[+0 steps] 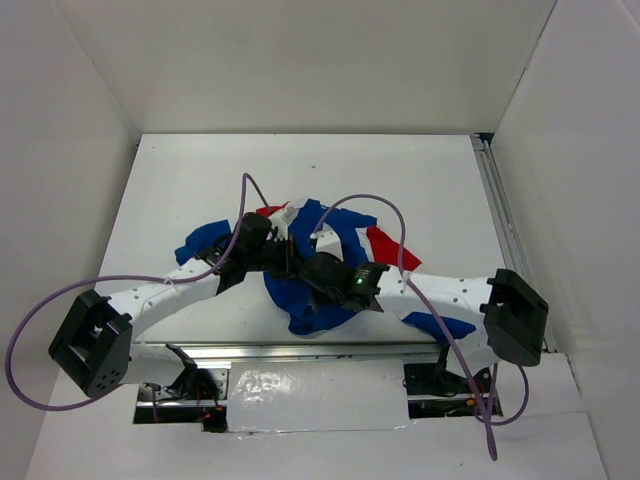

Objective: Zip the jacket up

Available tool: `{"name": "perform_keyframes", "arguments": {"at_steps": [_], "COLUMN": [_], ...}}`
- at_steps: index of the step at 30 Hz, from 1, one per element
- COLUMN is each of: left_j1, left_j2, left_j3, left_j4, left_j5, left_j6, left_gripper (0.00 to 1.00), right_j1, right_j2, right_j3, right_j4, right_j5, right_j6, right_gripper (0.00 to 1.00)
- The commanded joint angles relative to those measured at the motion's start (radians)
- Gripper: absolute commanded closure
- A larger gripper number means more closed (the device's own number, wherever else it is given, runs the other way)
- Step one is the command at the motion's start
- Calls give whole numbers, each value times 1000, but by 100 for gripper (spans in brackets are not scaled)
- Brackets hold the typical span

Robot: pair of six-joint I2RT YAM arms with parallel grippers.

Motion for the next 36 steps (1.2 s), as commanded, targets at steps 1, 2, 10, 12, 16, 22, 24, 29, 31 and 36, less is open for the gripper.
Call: {"name": "perform_keyframes", "arguments": {"at_steps": [1, 2, 10, 12, 16, 22, 24, 29, 31, 36], "left_j1": [3, 3, 3, 3, 3, 3, 3, 3, 3, 3], "left_j2": [-37, -41, -53, -55, -46, -38, -41, -52, -53, -58], "left_j3": [4, 3, -6, -9, -9, -9, -11, -14, -16, -16], "left_j4": [16, 17, 22, 25, 25, 25, 52, 57, 60, 57], "left_j5": [26, 25, 31, 34, 44, 55, 63, 67, 67, 64], "left_j6": [-24, -26, -29, -29, -30, -32, -32, -35, -35, -27], "left_gripper": [100, 100, 100, 100, 100, 100, 100, 100, 100, 100], "right_j1": [9, 10, 15, 15, 30, 35, 35, 38, 39, 42], "right_j2": [28, 30, 10, 16, 27, 38, 42, 59, 65, 43], "right_j3": [57, 60, 35, 40, 58, 67, 72, 86, 86, 54], "right_j4": [42, 42, 105, 105, 95, 108, 115, 140, 157, 178], "right_j5": [99, 119, 154, 170, 193, 199, 199, 188, 180, 214], "right_j6": [77, 86, 126, 123, 123, 119, 114, 100, 96, 105], "right_gripper": [44, 49, 58, 58, 58, 50, 49, 55, 62, 75]}}
